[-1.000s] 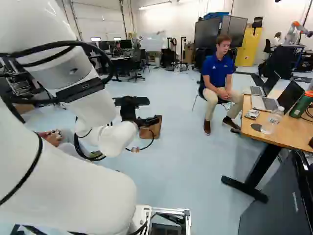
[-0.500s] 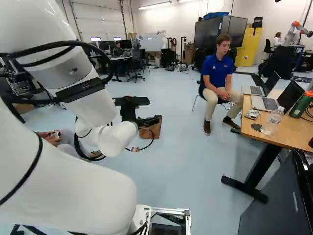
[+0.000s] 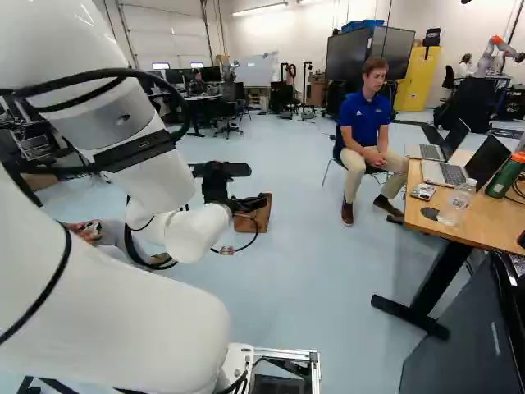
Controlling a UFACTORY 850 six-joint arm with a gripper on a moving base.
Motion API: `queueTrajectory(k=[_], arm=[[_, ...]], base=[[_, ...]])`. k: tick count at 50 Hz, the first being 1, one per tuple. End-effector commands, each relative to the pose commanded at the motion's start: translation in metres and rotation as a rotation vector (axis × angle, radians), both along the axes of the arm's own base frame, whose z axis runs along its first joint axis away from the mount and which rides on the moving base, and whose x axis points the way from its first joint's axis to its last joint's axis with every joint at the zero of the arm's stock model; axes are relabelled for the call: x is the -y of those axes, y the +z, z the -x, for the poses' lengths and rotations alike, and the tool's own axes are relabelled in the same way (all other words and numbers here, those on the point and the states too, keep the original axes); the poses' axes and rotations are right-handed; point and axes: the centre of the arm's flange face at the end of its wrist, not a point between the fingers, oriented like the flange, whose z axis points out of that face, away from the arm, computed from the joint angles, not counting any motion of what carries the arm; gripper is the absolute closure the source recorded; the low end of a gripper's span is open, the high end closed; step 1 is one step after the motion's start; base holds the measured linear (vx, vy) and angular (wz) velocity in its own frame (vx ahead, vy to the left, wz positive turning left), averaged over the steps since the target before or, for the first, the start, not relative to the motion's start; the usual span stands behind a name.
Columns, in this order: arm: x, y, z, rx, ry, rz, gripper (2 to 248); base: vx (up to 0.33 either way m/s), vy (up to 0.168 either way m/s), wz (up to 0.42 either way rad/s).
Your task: Pick up the grocery bag from the ground
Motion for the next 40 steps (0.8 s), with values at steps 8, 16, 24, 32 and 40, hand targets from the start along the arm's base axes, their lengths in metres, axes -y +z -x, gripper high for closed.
queueTrajectory(k=[8,16,24,32,40], arm=[[0.0,0.0,0.0,0.0,0.0,0.0,3],[0.0,0.0,0.0,0.0,0.0,0.0,3],[0.0,0.0,0.0,0.0,0.0,0.0,3],[0.0,0.0,0.0,0.0,0.0,0.0,3],[0.0,0.0,0.0,0.0,0.0,0.0,3]], base=[[0.0,0.0,0.0],[0.0,0.0,0.0],[0.0,0.0,0.0],[0.0,0.0,0.0],[0.0,0.0,0.0]])
